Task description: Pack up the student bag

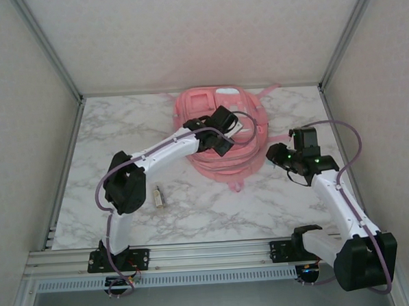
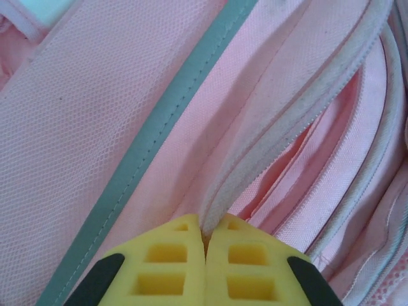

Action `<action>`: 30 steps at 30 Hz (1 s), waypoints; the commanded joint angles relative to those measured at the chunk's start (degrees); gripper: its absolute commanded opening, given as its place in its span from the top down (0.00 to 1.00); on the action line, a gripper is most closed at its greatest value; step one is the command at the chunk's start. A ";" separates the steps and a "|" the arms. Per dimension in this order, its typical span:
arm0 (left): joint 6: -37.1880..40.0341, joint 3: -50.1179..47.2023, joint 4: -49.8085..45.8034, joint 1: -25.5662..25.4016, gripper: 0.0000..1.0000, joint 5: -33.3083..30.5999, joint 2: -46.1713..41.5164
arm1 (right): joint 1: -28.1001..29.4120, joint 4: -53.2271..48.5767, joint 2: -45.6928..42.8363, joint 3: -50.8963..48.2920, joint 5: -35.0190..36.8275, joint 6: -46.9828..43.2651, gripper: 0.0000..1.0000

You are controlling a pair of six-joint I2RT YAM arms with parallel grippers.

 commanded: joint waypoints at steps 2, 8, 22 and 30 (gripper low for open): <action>-6.31 3.16 -1.10 1.35 1.00 2.48 -1.43 | 0.09 9.12 2.47 -1.64 -5.77 6.71 0.66; -14.04 5.94 0.01 3.17 1.00 5.58 -1.66 | 4.53 20.04 9.53 -1.03 -6.25 14.11 0.66; -18.46 8.40 1.08 4.01 1.00 8.06 -0.77 | 10.96 31.99 22.80 4.76 -5.77 22.67 0.26; -19.53 8.43 1.51 4.55 1.00 9.51 -0.73 | 11.05 32.45 20.62 1.92 -5.37 22.49 0.16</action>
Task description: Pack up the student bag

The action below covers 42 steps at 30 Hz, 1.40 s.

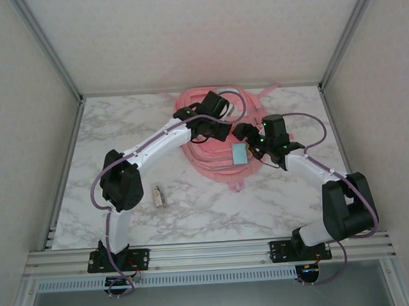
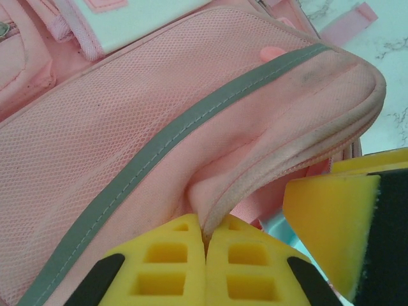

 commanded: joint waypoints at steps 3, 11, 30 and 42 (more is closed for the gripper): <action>-2.68 2.78 2.38 0.53 1.00 2.18 -0.67 | 0.37 5.27 -0.41 -1.99 -1.49 1.08 0.25; -2.66 1.91 1.99 1.10 1.00 2.17 -1.17 | 0.73 -4.46 -4.10 -2.20 0.80 -11.95 0.22; -3.56 1.43 1.53 1.20 1.00 2.97 -2.28 | 1.74 -3.90 1.06 -4.56 -3.06 -24.94 0.31; -3.47 0.78 1.46 1.25 1.00 2.53 -2.85 | 1.75 -4.81 -3.36 -4.63 -4.25 -21.55 0.74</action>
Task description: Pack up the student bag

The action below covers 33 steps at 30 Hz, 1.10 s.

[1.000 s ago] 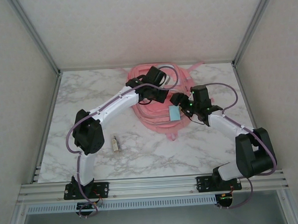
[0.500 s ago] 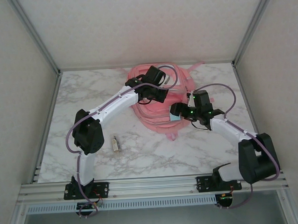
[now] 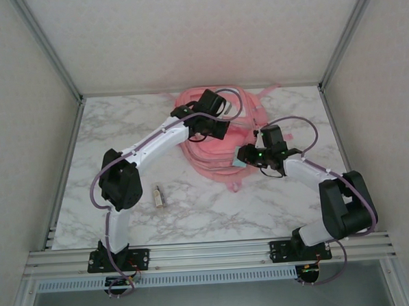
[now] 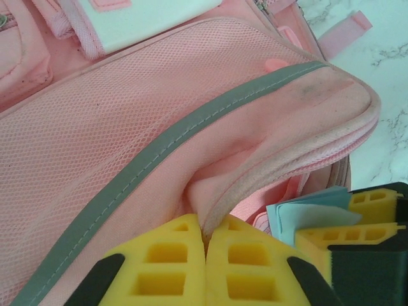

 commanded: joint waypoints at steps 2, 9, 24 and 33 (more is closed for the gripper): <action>-2.29 0.81 1.61 0.08 1.00 0.65 -2.93 | 0.83 -0.39 -5.61 0.01 -2.73 2.17 0.78; -2.55 0.81 2.18 0.07 1.00 1.25 -2.76 | 0.82 -1.53 -9.00 -0.20 -2.51 4.58 0.99; -6.15 0.99 3.22 0.07 1.00 4.31 -3.37 | 4.36 31.06 3.13 -2.70 9.57 35.18 1.00; -8.83 0.90 4.99 -0.20 1.00 6.84 -4.68 | 11.21 36.58 16.95 6.11 21.55 46.49 1.00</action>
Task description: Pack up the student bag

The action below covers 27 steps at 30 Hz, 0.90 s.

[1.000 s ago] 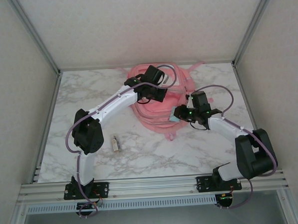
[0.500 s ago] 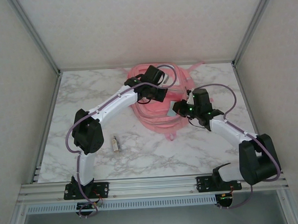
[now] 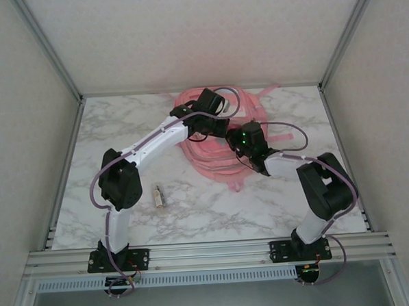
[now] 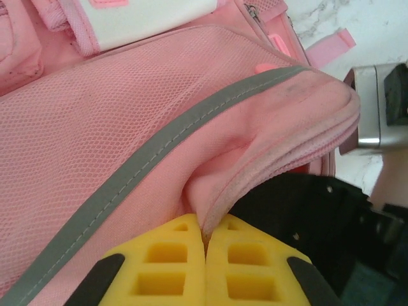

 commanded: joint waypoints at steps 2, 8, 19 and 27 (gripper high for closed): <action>-3.32 0.90 4.08 -0.68 1.00 4.48 -4.99 | 2.47 5.08 4.73 2.84 5.49 8.13 0.96; -2.79 0.40 4.24 -0.47 1.00 3.03 -5.26 | 2.91 -6.51 1.33 3.53 8.97 7.93 0.65; -1.99 0.21 4.33 0.78 1.00 1.56 -5.26 | 2.86 -33.71 -11.72 5.03 13.08 -1.51 0.11; -1.13 -1.30 4.56 1.24 1.00 -0.50 -5.21 | 2.34 -41.80 -17.21 5.63 9.09 -11.55 0.10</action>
